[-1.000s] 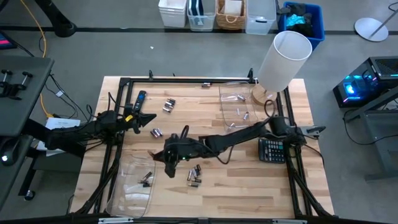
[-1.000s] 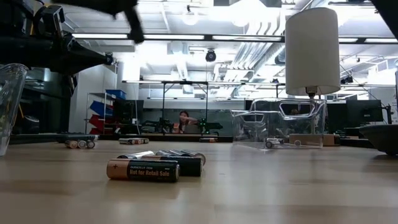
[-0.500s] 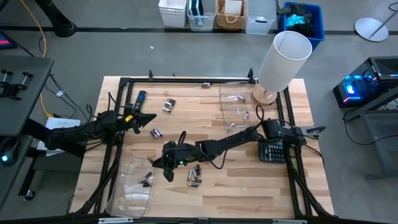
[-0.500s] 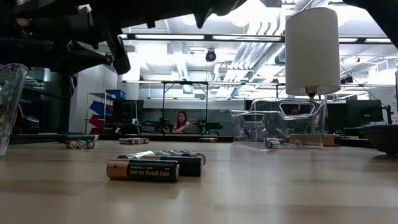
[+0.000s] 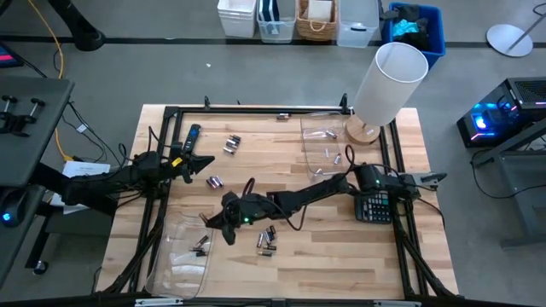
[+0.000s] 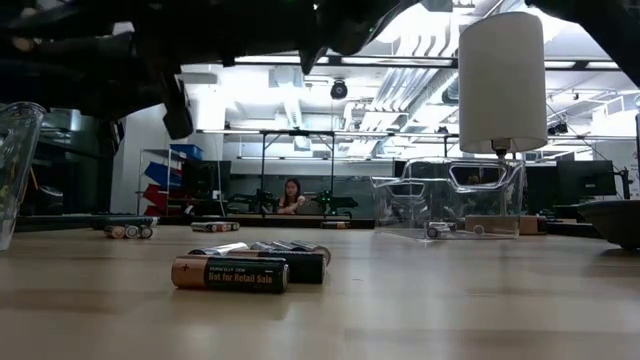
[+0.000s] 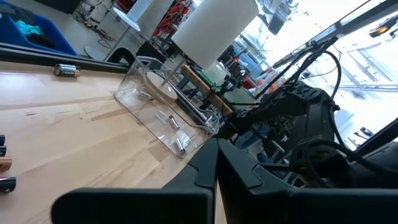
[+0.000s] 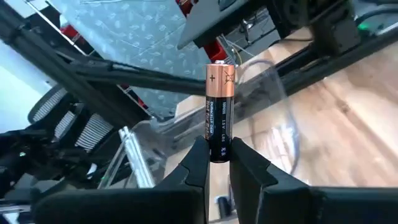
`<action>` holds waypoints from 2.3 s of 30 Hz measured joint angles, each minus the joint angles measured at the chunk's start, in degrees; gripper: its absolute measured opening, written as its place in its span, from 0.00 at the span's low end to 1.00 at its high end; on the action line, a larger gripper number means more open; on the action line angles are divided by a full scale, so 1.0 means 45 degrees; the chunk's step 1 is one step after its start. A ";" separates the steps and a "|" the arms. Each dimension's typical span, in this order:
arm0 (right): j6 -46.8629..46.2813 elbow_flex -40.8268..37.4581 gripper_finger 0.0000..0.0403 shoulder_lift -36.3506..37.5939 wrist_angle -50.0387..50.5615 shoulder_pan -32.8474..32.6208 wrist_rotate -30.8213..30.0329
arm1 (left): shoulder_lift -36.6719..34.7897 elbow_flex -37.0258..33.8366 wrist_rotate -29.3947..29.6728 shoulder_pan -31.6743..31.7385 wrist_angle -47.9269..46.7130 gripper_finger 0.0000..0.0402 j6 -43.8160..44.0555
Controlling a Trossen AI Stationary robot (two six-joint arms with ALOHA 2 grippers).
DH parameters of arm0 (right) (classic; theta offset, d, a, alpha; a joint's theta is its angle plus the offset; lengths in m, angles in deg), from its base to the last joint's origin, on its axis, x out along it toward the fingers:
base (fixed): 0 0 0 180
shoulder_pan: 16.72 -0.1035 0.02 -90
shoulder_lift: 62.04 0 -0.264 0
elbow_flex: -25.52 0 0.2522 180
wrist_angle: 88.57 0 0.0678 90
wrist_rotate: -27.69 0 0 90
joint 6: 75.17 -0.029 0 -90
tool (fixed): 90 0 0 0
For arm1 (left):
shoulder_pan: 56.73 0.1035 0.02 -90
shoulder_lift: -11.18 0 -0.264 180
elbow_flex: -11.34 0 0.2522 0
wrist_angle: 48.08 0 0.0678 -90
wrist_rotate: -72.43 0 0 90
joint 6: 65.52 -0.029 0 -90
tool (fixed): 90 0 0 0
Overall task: Sort batteries
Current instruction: Put the brown battery into the left transparent bin
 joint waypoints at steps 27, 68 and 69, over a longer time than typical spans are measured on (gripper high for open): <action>-0.0742 0.0000 0.24 0.0010 -0.0553 -0.0379 0.0039 | 0.0005 -0.0005 -0.0001 -0.0005 0.0004 0.00 0.0000; 0.1349 0.4496 0.52 0.0787 2.1362 -0.0920 0.0442 | 0.0000 0.0000 0.0004 0.0000 0.0004 0.00 0.0000; 0.1207 0.4367 0.52 0.0810 2.1522 -0.0966 0.0442 | 0.0004 0.0000 -0.0001 -0.0005 0.0004 0.00 0.0000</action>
